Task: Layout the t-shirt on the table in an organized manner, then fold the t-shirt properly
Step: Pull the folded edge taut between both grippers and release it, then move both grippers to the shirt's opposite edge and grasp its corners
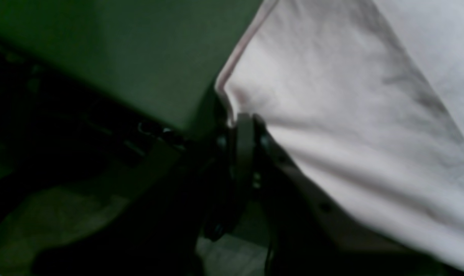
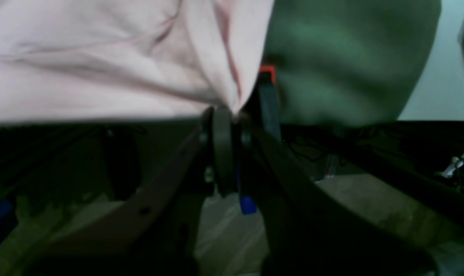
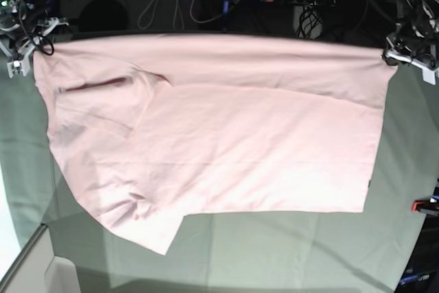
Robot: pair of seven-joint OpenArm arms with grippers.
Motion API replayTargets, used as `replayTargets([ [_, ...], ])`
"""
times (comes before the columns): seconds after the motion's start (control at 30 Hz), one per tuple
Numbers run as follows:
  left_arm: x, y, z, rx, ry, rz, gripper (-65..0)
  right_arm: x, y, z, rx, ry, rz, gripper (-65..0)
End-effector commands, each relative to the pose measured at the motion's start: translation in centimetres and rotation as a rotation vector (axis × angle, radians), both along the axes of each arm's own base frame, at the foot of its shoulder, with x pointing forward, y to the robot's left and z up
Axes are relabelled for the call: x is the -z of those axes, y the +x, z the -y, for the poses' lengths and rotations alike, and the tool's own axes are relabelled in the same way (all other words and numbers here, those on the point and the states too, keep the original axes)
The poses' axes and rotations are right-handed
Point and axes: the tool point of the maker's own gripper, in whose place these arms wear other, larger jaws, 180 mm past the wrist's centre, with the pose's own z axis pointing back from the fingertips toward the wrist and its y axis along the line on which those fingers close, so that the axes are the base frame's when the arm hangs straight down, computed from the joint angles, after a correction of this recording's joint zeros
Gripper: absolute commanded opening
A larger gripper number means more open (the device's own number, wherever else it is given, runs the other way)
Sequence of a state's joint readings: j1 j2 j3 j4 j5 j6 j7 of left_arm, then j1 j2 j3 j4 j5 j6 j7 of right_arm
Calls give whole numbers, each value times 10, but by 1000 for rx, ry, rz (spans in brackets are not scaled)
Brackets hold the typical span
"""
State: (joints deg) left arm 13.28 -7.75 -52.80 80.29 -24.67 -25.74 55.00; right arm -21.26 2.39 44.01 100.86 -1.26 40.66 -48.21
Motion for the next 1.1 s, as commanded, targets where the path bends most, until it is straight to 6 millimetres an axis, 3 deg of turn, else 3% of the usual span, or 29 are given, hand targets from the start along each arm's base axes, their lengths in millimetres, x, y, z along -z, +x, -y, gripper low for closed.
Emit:
replayTargets([
  [0.0,-9,6,-8,-7,27,33,-647,-8,3,8,2,-31,17,-650],
  [0.17,-7,7,-2,-7,11,32,-645,-9,3,11,1,-38,16,-650],
  [0.33,-8,7,-3,-7,16,33,-631,-13,2,16,2,-54,16,-515],
  [0.4,-9,6,-5,-8,21,32,-563,-14,-3,20,-6,-66,6,-439],
  [0.53,-11,6,-7,-6,28,32,-340,-18,-5,28,9,-83,8,-340],
  [0.63,-12,7,-8,-7,32,39,-229,-27,-4,42,63,-103,41,-329],
  [0.73,-18,11,-13,-3,50,50,-178,-37,5,52,98,-118,83,-329],
  [0.87,-40,23,-18,20,105,97,-163,-59,38,66,88,-156,162,-329],
  [0.97,-63,35,-20,41,160,151,-163,-84,73,79,85,-194,249,-328],
  [1.07,-82,52,-21,47,187,209,-163,-96,114,81,75,-205,300,-328],
])
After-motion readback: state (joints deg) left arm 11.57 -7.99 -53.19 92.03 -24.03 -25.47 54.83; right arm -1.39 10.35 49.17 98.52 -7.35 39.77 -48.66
